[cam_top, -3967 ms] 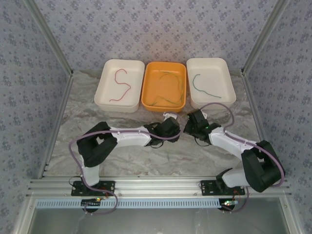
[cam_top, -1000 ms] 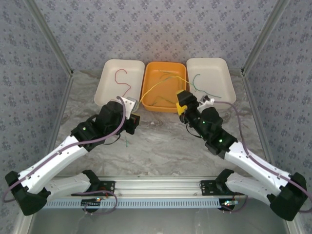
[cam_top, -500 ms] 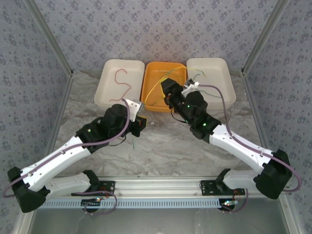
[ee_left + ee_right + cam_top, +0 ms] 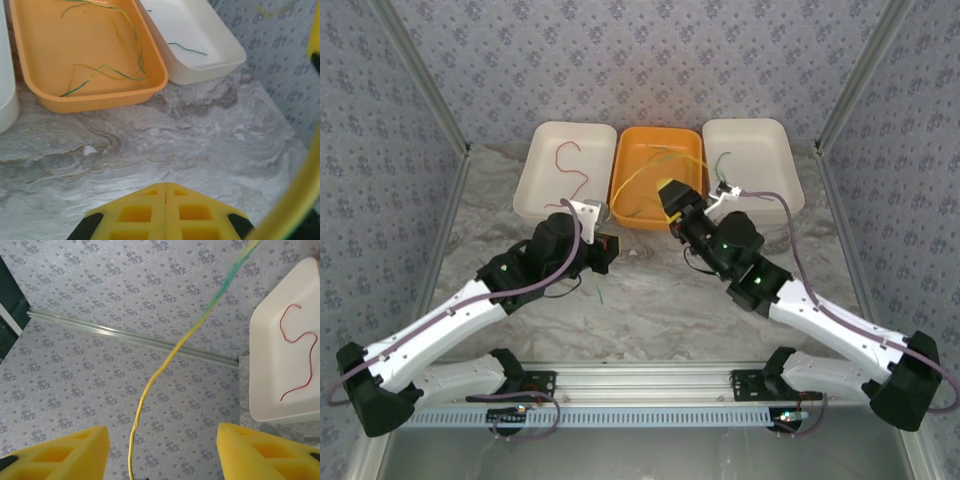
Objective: Untangle the cables
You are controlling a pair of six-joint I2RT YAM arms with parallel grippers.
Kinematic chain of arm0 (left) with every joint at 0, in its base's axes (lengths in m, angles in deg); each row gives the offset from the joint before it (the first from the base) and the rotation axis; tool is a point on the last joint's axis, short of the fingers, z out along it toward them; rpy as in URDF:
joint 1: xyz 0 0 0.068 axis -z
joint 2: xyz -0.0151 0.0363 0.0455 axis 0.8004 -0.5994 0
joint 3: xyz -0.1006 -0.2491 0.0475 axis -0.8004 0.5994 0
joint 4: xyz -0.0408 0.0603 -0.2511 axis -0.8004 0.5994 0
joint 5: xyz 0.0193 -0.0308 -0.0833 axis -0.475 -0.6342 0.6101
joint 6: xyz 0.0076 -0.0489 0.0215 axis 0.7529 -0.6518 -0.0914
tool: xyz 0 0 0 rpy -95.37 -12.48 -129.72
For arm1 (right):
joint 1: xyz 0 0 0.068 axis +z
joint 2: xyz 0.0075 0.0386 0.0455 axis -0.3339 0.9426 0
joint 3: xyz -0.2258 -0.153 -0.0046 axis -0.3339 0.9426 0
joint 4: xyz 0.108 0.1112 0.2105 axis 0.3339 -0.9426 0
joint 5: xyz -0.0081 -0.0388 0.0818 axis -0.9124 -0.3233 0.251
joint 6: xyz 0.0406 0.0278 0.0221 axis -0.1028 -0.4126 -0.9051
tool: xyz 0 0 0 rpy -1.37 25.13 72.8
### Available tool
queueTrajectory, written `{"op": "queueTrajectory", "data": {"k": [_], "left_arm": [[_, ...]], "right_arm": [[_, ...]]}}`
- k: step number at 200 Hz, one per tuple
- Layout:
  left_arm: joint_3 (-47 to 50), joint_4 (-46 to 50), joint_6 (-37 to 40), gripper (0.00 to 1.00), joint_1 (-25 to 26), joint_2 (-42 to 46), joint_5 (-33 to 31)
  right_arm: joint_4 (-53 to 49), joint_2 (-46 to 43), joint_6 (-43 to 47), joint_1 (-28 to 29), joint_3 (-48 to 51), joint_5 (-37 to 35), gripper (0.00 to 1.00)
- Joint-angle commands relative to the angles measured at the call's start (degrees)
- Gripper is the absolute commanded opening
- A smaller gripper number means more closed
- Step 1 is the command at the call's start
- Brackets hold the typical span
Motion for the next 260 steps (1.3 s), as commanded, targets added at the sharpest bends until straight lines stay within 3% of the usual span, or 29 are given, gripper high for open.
{"op": "queueTrajectory", "data": {"k": [1,97,142,191,221,260], "left_arm": [[0.50,-7.50,-9.25,0.00,-0.12,-0.99,4.89],[4.36,-21.72,-23.85,0.00,0.58,-4.17,12.18],[4.25,-23.94,-25.37,0.00,1.86,-5.81,13.81],[4.88,-23.78,-25.04,0.00,2.56,-5.33,13.93],[6.27,-24.00,-24.87,0.00,2.70,-5.24,13.47],[6.79,-24.22,-24.87,0.00,2.69,-5.60,13.38]], "right_arm": [[7.40,-1.51,5.73,0.07,4.14,-1.93,0.67],[20.85,5.62,8.92,-1.19,2.23,0.02,0.72],[23.53,12.42,5.52,-4.18,-2.41,3.12,0.72],[26.96,19.41,0.87,-6.44,-5.76,4.70,0.59],[27.35,21.17,1.00,-6.77,-6.91,4.60,0.46],[28.23,22.53,0.52,-7.40,-7.77,5.51,0.43]]}}
